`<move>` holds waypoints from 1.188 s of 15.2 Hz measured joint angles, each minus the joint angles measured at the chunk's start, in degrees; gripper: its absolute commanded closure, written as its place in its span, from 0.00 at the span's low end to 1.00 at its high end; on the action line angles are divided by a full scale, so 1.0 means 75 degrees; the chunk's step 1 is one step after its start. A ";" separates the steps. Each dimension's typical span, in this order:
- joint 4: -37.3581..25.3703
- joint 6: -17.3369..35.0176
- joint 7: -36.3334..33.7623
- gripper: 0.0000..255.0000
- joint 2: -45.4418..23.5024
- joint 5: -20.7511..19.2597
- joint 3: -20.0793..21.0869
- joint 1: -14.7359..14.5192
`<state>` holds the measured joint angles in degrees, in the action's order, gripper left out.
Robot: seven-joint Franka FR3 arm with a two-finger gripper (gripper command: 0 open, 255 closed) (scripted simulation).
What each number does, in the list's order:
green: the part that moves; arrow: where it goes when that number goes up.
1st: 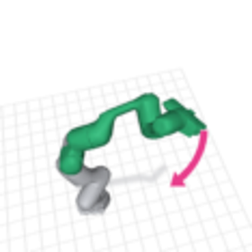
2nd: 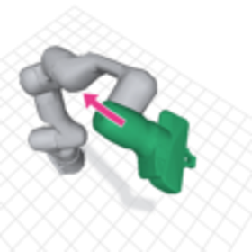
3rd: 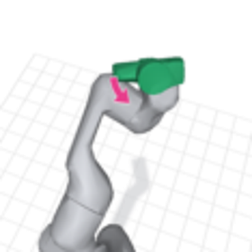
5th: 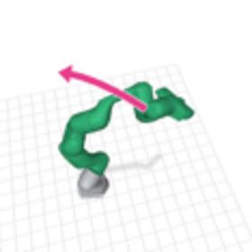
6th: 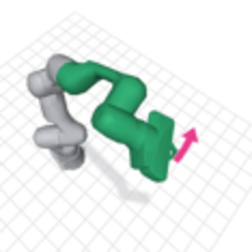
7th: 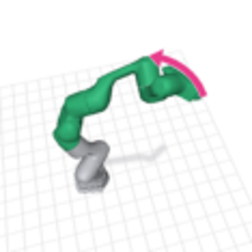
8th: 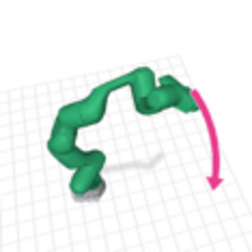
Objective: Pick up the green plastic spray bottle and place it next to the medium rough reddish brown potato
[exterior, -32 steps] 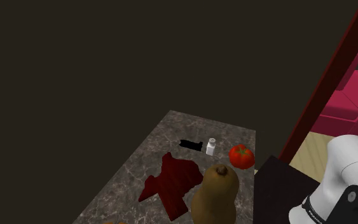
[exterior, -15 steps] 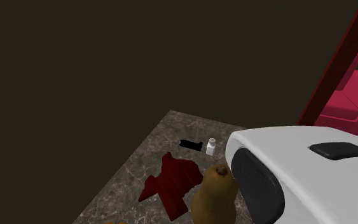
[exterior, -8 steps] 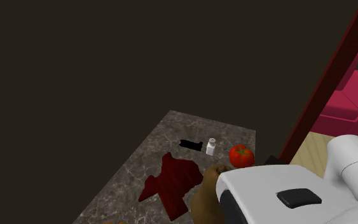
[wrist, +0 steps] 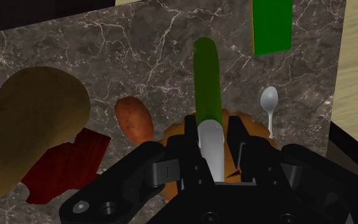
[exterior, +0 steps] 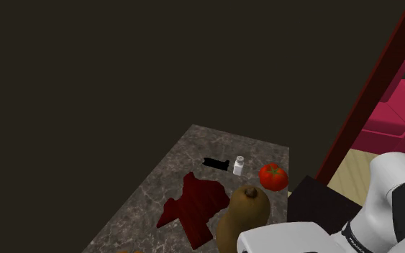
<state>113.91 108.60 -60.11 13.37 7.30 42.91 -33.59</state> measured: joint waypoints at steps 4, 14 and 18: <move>0.0354 0.0401 -0.0028 1.00 -0.0057 -0.0018 0.0057 -0.0008; 0.1225 0.1448 -0.0162 1.00 -0.0275 -0.0115 0.0237 -0.0020; 0.1515 0.1888 -0.0265 1.00 -0.0469 -0.0239 0.0330 0.0003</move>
<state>125.27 122.76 -62.09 9.85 5.51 45.39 -33.57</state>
